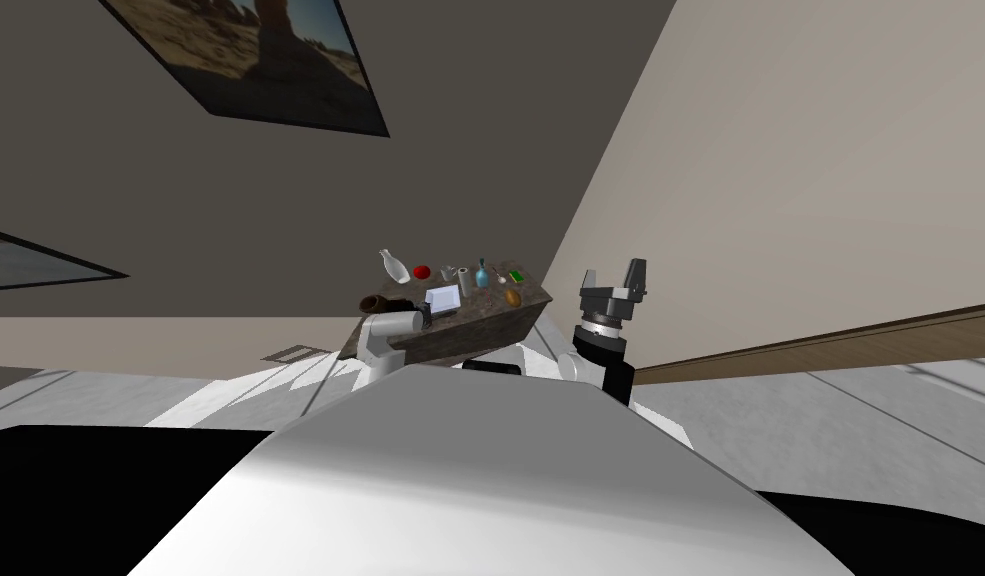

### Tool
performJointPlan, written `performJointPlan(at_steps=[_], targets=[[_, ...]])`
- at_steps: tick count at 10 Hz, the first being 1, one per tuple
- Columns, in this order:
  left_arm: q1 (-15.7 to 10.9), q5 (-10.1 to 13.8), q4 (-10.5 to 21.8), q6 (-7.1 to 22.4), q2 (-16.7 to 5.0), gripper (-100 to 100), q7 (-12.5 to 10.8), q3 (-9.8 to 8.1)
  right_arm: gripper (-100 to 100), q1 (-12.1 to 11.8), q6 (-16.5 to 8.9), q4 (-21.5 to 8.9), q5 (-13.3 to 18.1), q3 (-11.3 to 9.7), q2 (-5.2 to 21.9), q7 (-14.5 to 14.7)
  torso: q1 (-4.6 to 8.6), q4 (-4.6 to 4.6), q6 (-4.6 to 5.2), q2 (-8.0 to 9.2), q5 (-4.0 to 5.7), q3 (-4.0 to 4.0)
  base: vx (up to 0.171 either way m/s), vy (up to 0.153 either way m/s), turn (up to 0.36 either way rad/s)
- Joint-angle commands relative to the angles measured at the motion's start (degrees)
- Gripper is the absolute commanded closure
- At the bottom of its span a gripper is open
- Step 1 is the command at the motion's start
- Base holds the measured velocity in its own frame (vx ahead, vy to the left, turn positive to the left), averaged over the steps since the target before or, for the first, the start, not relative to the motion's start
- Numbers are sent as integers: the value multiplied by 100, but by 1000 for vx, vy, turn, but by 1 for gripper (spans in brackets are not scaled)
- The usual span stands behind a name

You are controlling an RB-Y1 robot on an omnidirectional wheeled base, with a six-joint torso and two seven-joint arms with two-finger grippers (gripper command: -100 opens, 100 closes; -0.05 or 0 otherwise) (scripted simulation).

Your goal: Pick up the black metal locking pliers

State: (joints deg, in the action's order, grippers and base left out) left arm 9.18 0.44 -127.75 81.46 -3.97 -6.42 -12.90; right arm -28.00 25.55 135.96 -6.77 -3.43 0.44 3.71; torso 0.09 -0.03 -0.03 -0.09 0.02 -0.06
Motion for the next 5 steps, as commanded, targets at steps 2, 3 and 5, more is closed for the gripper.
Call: performJointPlan(at_steps=[2, 3, 5], targets=[[-49, 12, -14, 293, 274, -100, 12, -52, 0, 0, 0, 0, 0, 0, 0, 0, -1, 0, 0, 1, 0, 1, 21, -9, -20], [-88, 0, 1, 263, 200, -100, 2, -45, 0, 0, 0, 0, 0, 0, 0, 0, -2, 1, -1, 5, 0, 3, 5, -3, -3], [-114, -6, 163, 145, 208, -100, 2, -40, 0, 0, 0, 0, 0, 0, 0, 0, -6, 3, -1, 12, -1, 7, 4, 2, 4]])
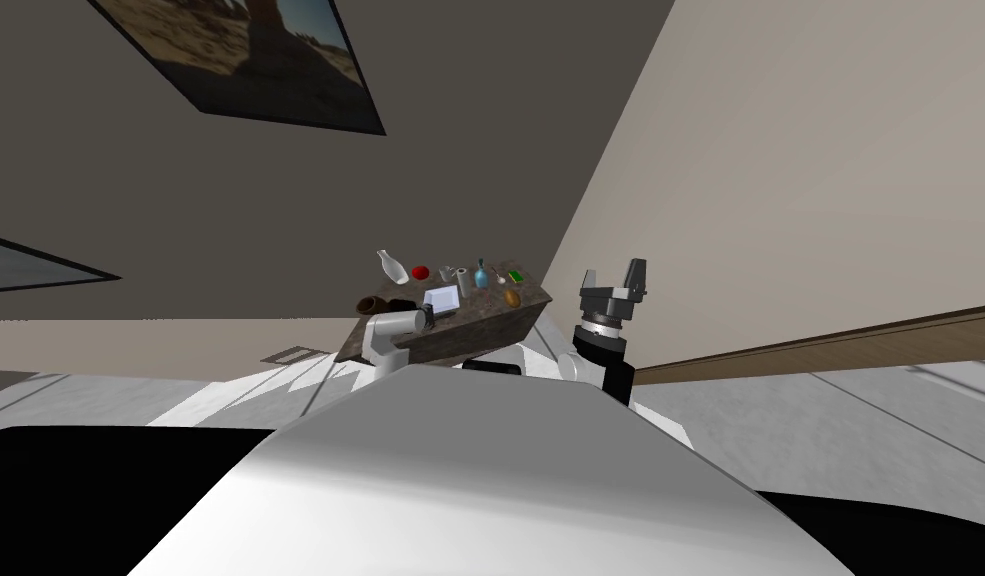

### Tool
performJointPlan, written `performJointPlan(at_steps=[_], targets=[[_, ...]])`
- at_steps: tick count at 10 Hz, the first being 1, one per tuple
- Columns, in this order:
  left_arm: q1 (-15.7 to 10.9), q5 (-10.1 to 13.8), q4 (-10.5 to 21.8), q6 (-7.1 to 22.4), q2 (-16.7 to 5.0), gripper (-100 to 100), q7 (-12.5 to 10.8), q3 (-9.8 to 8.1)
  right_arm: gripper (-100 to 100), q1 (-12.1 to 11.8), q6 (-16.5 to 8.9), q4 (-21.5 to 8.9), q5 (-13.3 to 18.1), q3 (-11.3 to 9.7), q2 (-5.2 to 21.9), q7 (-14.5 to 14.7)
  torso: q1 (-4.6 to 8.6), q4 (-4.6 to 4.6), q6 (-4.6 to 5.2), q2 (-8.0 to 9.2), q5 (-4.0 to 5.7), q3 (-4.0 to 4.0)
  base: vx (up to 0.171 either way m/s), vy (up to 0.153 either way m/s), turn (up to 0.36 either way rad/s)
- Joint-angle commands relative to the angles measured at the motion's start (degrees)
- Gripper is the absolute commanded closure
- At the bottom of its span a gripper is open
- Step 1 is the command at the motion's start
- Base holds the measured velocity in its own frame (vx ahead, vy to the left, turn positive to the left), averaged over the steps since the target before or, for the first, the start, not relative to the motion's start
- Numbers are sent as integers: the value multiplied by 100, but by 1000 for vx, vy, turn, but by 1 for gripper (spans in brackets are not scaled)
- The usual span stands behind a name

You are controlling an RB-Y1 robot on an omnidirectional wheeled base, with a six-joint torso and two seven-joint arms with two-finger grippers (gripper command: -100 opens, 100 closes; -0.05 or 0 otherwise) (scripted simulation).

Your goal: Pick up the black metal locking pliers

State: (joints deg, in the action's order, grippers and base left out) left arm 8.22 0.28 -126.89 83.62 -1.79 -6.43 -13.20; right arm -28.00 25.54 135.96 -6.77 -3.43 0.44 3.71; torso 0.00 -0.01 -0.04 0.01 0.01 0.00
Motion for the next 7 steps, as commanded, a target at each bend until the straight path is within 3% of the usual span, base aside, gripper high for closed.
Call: performJointPlan(at_steps=[1, 3, 4, 5, 7], targets=[[-34, 6, 184, -163, -11, -100, 2, -5, 0, 0, 0, 0, 0, 0, 0, 0, 0, 0, 0, 0, 0, 0, 17, 6, 11], [-66, -2, 398, -346, -13, -100, 2, 3, 0, 0, 0, 0, 0, 0, 0, 0, -2, -1, 0, -4, 0, -3, 17, 8, 11], [-49, -4, 325, -280, -7, -100, 1, 6, 0, 0, 0, 0, 0, 0, 0, 0, -3, -1, 0, -4, -1, -2, 7, 4, 1], [-49, -5, 337, -303, -7, 100, 1, 7, 0, 0, 0, 0, 0, 0, 0, 0, -1, 0, 0, -1, 0, -1, 0, 0, 0], [-46, -5, 338, -295, -6, 100, -1, 5, 0, 0, 0, 0, 0, 0, 0, 0, 0, 2, 3, 0, 1, 1, 0, 0, 0]])
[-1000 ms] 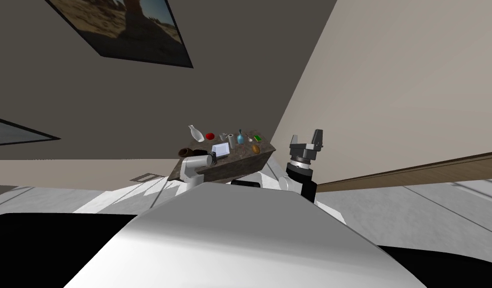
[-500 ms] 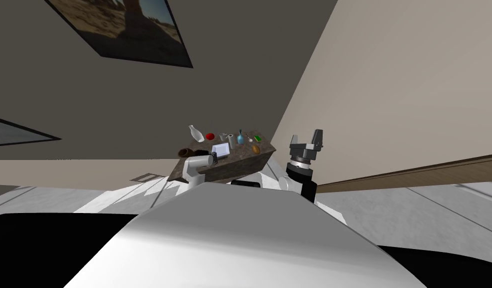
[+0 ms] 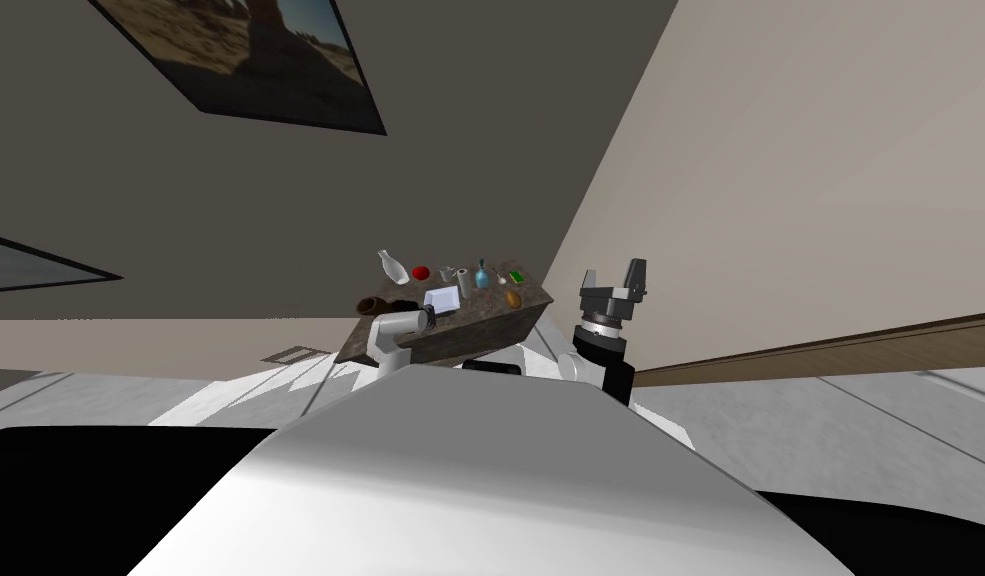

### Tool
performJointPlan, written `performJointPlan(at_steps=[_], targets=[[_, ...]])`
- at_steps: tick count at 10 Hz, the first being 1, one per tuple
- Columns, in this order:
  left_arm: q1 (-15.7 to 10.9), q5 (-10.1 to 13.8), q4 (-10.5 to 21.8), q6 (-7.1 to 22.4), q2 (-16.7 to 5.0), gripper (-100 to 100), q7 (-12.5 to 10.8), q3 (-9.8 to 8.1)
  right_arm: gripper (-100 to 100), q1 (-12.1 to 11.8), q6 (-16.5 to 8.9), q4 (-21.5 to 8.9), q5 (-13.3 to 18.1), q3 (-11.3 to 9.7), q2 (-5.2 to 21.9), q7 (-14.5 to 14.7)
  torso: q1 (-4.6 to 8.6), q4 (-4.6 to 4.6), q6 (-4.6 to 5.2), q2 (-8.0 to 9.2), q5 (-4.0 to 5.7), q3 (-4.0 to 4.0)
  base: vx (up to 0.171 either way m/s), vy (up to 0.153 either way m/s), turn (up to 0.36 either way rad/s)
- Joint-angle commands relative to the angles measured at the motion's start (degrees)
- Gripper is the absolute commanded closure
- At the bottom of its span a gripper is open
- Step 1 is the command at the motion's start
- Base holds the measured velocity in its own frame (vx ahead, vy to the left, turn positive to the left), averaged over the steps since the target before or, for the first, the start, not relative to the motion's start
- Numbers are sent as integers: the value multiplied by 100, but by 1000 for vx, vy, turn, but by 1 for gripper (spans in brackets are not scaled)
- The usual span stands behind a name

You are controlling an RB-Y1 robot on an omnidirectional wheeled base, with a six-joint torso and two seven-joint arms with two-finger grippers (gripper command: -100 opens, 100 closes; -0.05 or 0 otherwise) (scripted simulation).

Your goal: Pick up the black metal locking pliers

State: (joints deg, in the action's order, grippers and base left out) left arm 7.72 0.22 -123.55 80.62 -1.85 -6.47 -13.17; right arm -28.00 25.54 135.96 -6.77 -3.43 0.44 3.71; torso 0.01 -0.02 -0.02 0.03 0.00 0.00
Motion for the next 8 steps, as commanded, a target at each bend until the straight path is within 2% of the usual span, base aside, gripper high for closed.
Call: performJointPlan(at_steps=[1, 2, 3, 4, 6, 7, 8], targets=[[0, 0, 0, 0, 0, 100, 0, 0, 0, 0, 0, 0, 0, 0, 0, 0, 0, 0, 0, 0, 0, 0, 0, 0, 0], [1, 0, 1, 0, 1, 100, -1, 0, 0, 0, 0, 0, 0, 0, 0, 0, 0, 0, 0, 0, 1, 0, 0, 0, 0], [0, 1, 0, 0, 1, 0, -1, 0, 0, 0, 0, 0, 0, 0, 0, 0, 1, 0, 0, 0, 1, 0, 0, 0, 0], [24, 13, -204, 183, -4, 100, 6, -10, 0, 0, 0, 0, 0, 0, 0, 0, 1, 0, 0, 1, 1, 0, -11, -7, -17], [56, 22, -419, 367, -3, 100, 7, -19, 0, 0, 0, 0, 0, 0, 0, 0, 8, 2, 0, 11, 4, 6, -21, -11, -15], [44, 35, -326, 278, -13, 100, 11, -30, 0, 0, 0, 0, 0, 0, 0, 0, 8, 3, 0, 13, 4, 8, -11, -3, -1], [43, 36, -337, 299, -14, 0, 12, -31, 0, 0, 0, 0, 0, 0, 0, 0, 5, 2, 0, 9, 3, 5, 0, 0, 0]])
